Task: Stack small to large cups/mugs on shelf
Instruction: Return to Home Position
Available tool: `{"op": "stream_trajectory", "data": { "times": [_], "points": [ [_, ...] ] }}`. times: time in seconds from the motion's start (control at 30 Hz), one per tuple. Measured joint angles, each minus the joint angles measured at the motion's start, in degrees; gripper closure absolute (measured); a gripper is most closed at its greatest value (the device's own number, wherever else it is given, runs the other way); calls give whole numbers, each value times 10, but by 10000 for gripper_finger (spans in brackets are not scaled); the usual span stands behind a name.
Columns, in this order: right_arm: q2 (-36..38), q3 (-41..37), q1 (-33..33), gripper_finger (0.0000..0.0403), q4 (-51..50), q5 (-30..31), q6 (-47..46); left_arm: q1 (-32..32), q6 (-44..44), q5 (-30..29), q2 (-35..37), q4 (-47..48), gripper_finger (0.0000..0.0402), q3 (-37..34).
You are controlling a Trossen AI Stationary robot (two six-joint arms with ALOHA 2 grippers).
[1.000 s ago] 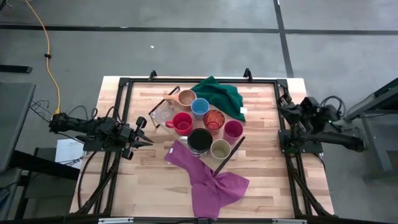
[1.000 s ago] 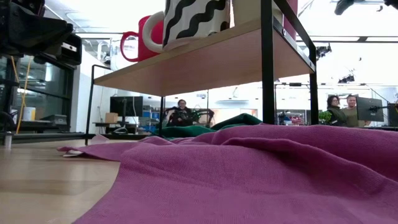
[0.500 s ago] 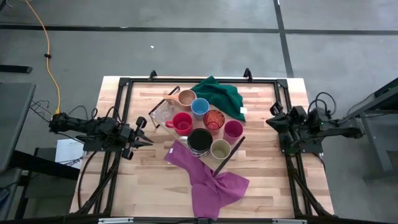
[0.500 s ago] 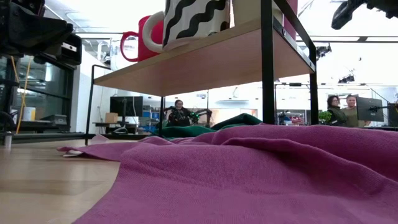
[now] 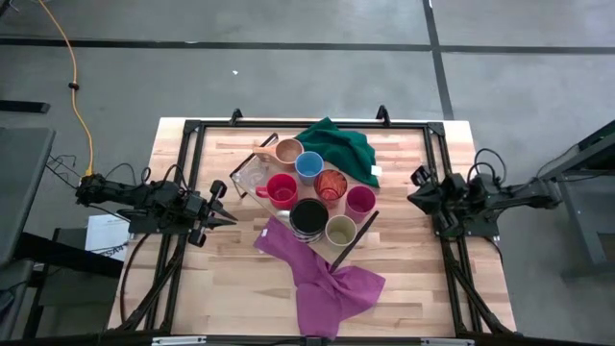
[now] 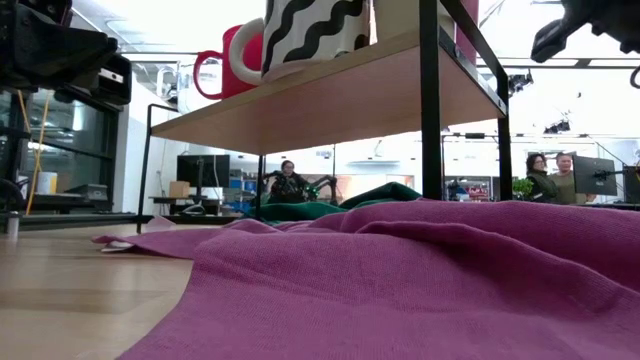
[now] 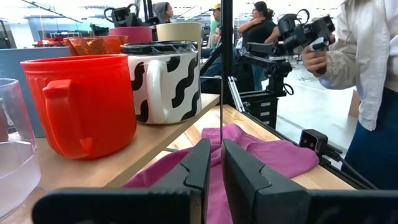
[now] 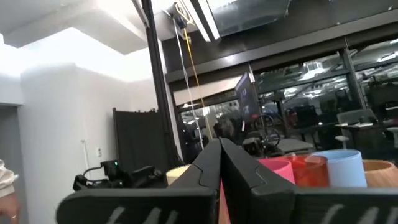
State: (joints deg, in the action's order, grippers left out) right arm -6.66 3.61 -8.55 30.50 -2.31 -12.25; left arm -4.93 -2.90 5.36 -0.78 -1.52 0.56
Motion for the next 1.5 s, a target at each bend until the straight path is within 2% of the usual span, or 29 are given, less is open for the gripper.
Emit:
{"op": "stream_trajectory", "data": {
  "times": [0.2, 0.37, 0.63, 0.97, 1.2, 1.4, 1.5],
  "points": [
    [0, -30, -10, 403, 48, 2, 6, 0, 0, 0, 0, 0, 371, 0],
    [0, -30, -21, 403, 39, 2, 18, 0, 0, 0, 0, 0, 371, 0],
    [0, -31, -21, 403, -83, 39, 33, 0, 0, 0, 0, 0, 371, 0],
    [0, -31, -21, 403, -161, 56, 39, 0, 0, 0, 0, 0, 371, 0],
    [0, -31, -21, 403, -223, 94, 36, 0, 0, 0, 0, 0, 371, 0],
    [0, -31, -21, 403, -286, 94, 18, 0, 0, 0, 0, 0, 371, 0],
    [0, -31, -21, 403, -286, 91, 20, 0, 0, 0, 0, 0, 371, 0]
  ]
}}
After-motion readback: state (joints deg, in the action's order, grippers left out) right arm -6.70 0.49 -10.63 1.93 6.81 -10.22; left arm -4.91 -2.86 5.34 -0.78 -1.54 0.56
